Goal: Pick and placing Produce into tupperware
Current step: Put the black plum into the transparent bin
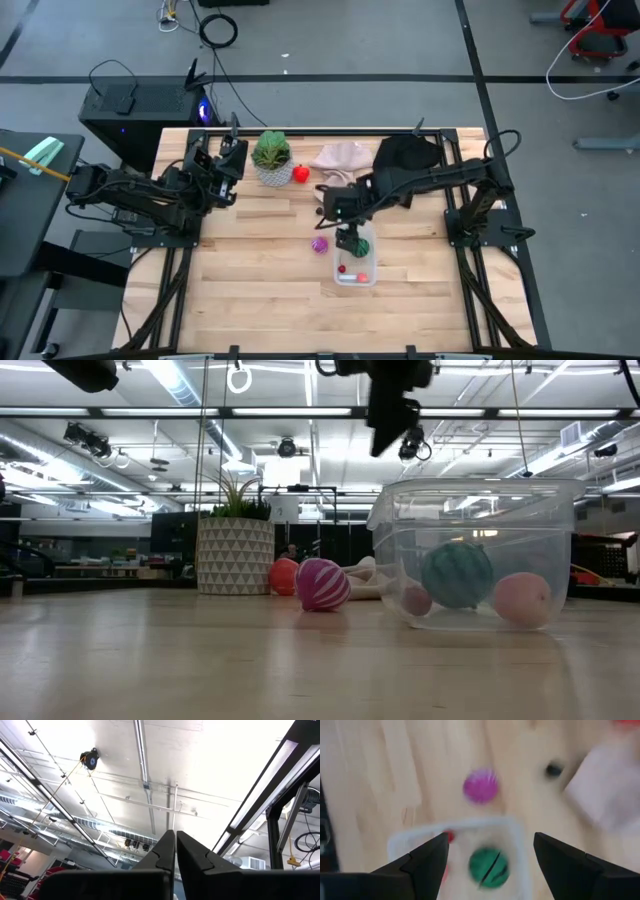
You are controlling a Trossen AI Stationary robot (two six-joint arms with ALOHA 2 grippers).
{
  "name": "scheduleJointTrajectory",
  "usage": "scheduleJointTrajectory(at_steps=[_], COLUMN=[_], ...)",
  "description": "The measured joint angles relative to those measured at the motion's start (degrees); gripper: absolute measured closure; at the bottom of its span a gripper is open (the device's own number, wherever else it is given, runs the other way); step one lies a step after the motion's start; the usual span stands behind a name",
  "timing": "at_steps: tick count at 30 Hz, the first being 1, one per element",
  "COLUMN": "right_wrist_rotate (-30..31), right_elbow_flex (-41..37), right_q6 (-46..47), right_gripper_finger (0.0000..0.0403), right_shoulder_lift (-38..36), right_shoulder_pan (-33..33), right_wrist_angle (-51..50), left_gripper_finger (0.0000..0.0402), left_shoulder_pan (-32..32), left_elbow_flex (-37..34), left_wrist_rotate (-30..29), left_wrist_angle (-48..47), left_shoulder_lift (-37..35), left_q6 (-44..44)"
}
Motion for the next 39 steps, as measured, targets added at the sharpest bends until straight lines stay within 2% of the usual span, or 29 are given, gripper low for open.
scheduleJointTrajectory(at_steps=[4,7,16,25,30,39], right_wrist_rotate=[2.89,2.84,-3.54,-5.25,-0.80,-0.67], right_elbow_flex=[1.21,0.35,-1.92,-1.68,-1.68,-1.26], right_q6=[-1.81,-0.48,-0.67,-17.81,-20.19,-21.97], right_gripper_finger=[0.0113,0.0120,0.0134,0.0132,0.0129,0.0130], right_shoulder_lift=[0.00,0.00,3.70,12.17,14.56,16.44], right_shoulder_pan=[-3.76,-7.64,-15.40,-12.27,-12.19,-12.67], right_wrist_angle=[2.86,4.02,9.96,9.63,9.98,13.80], left_gripper_finger=[0.0383,0.0389,0.0382,0.0392,0.0382,0.0381], left_shoulder_pan=[0.00,0.00,0.00,0.00,0.00,-0.01], left_elbow_flex=[0.00,0.00,0.00,0.00,0.00,0.00], left_wrist_rotate=[0.00,0.00,0.01,0.02,0.02,0.05], left_wrist_angle=[-0.04,0.02,-1.90,-3.12,-3.16,-4.35], left_shoulder_lift=[-0.74,-1.87,-4.01,-4.02,-4.04,-4.02], left_q6=[0.26,1.07,2.16,1.89,1.80,1.78])
